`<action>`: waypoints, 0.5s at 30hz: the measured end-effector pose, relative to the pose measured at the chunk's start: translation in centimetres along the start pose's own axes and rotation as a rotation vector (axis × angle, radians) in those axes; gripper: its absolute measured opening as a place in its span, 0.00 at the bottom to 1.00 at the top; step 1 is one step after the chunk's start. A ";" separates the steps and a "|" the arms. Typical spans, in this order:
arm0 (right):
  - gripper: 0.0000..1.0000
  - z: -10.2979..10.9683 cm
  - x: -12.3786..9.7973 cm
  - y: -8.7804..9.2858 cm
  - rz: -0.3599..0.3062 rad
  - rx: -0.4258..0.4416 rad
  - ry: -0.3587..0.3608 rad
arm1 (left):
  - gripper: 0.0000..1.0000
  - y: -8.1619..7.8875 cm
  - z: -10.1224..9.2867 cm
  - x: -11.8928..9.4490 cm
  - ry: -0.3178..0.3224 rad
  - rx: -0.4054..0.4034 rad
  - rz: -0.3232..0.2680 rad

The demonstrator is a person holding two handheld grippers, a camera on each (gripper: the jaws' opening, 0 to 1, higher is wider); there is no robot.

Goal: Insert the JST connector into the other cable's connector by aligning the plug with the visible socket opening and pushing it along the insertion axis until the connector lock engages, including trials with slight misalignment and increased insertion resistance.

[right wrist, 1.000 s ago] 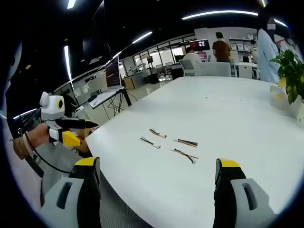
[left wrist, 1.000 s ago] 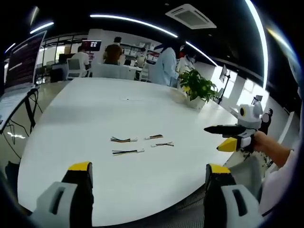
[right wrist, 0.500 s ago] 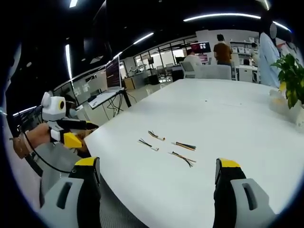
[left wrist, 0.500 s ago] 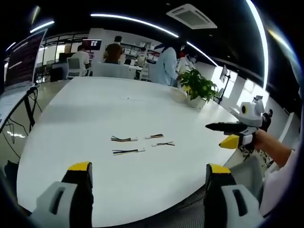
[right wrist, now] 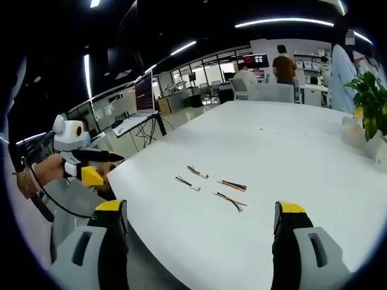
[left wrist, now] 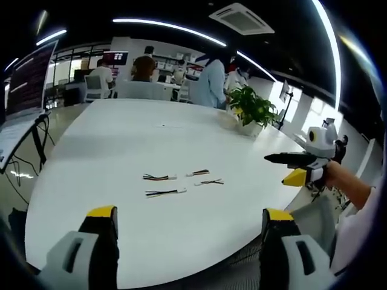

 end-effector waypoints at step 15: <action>0.99 -0.3 0.6 -1.0 -0.039 -0.008 0.003 | 0.96 -0.4 0.8 0.1 -0.001 0.024 -0.005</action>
Point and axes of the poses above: the point that each gripper's makers call its tool centre point, and the gripper's own axes: x roughly forward along the fingers, z roughly to its left, y roughly out of its underside, the point moved 6 cm from there along -x, roughly backward along the fingers, and after that the axes turned 5 degrees about y, right-handed, at the moved point
